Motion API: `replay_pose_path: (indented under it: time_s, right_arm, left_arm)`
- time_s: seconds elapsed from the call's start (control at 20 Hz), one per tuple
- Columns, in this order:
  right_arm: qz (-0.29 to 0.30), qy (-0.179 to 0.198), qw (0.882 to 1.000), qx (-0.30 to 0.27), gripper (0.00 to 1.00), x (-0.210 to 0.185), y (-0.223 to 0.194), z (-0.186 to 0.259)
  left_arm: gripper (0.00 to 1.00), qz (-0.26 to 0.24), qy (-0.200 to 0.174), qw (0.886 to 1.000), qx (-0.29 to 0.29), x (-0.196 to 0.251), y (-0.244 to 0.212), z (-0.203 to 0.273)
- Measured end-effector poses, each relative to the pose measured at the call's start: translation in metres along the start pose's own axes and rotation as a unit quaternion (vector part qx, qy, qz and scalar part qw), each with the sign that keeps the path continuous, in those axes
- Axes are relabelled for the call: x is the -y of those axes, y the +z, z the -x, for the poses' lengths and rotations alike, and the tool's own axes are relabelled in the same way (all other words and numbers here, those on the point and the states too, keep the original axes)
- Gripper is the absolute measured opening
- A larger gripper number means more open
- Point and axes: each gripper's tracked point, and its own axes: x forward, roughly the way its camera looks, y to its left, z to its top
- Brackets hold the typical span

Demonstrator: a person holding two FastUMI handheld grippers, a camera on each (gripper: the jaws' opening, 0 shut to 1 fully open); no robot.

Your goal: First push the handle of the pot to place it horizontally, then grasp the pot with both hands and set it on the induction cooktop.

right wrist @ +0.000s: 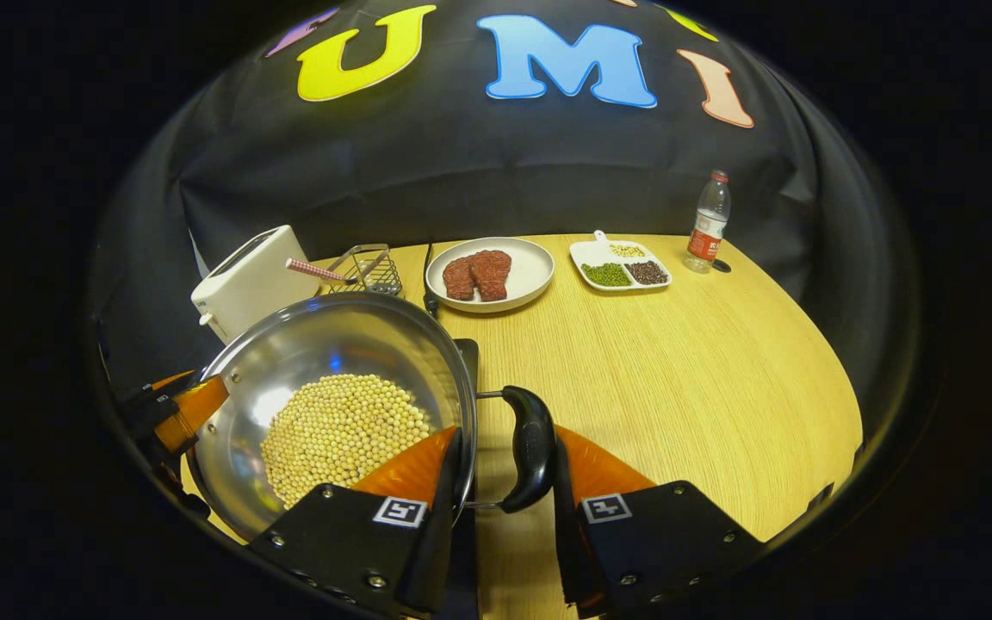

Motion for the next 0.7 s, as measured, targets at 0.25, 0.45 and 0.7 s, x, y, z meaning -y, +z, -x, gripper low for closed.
replay_pose_path:
  time_s: [0.25, 0.45, 0.7]
  right_arm:
    - [-0.011, 0.015, 1.000, 0.000, 0.54, -0.004, 0.000, -0.001]
    - [-0.055, 0.028, 0.998, -0.006, 0.82, 0.010, -0.008, -0.004]
    - [0.027, 0.029, 0.996, 0.079, 1.00, 0.024, 0.025, 0.015]
  left_arm:
    - [0.67, 0.011, 0.002, 1.000, 0.003, -0.004, -0.004, 0.001]
    - [0.79, 0.026, 0.011, 0.999, 0.038, -0.008, 0.010, 0.013]
    - [0.99, 0.032, 0.028, 0.997, 0.066, -0.006, 0.022, 0.028]
